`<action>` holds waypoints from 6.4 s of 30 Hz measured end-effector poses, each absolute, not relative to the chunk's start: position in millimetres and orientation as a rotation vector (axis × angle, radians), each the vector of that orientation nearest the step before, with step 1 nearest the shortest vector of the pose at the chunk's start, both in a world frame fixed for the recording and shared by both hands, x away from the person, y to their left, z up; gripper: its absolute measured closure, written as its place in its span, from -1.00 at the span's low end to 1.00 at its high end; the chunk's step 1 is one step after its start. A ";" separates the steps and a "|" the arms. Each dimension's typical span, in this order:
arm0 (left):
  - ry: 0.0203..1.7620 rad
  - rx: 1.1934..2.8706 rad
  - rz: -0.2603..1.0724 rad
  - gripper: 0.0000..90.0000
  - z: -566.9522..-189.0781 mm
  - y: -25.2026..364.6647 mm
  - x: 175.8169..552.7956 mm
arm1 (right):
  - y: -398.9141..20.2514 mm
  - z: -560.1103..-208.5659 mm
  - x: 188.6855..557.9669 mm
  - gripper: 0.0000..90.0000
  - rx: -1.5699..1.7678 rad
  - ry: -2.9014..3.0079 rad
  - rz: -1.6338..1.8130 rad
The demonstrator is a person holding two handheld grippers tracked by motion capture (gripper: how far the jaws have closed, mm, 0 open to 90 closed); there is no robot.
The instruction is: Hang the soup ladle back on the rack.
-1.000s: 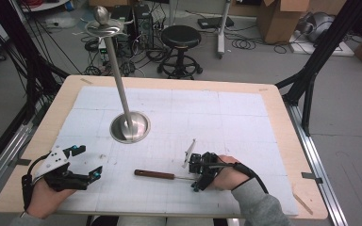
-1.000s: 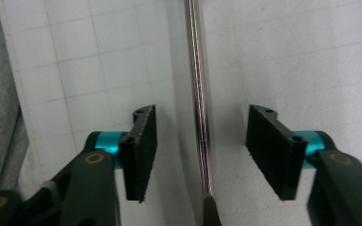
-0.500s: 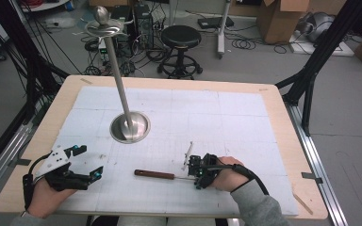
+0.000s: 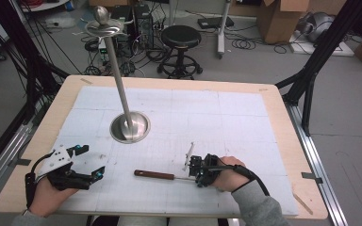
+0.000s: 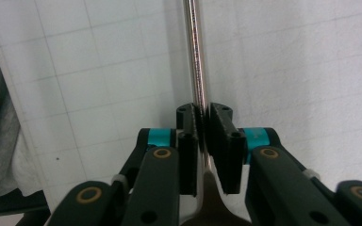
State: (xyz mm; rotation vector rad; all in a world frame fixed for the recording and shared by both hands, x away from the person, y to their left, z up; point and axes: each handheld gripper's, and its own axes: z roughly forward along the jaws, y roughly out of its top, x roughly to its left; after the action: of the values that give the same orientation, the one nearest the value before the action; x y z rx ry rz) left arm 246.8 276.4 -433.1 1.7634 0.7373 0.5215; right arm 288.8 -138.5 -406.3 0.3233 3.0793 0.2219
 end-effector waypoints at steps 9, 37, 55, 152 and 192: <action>0.733 1.759 0.523 -0.96 -432.3 275.8 247.4 | -144.0 -406.7 285.3 0.89 0.267 3.055 0.289; 0.728 1.751 0.523 -0.96 -431.8 276.1 247.6 | -172.7 -388.7 297.1 0.89 0.412 2.942 0.730; 0.725 1.749 0.526 -0.96 -431.2 276.5 246.9 | -188.1 -377.4 302.6 0.89 0.491 2.764 1.067; 0.729 1.736 0.532 -0.96 -429.4 274.4 244.1 | -91.6 -306.2 361.1 0.89 0.584 2.221 1.639; 0.735 1.740 0.536 -0.96 -429.6 275.3 241.8 | -68.0 -302.6 379.7 0.89 0.626 2.213 1.599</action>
State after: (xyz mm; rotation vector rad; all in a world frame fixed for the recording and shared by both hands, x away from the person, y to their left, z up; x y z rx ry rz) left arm 241.8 275.3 -429.6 1.7402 0.7350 0.5356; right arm 379.7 -68.0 -302.6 0.6262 2.2132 1.5990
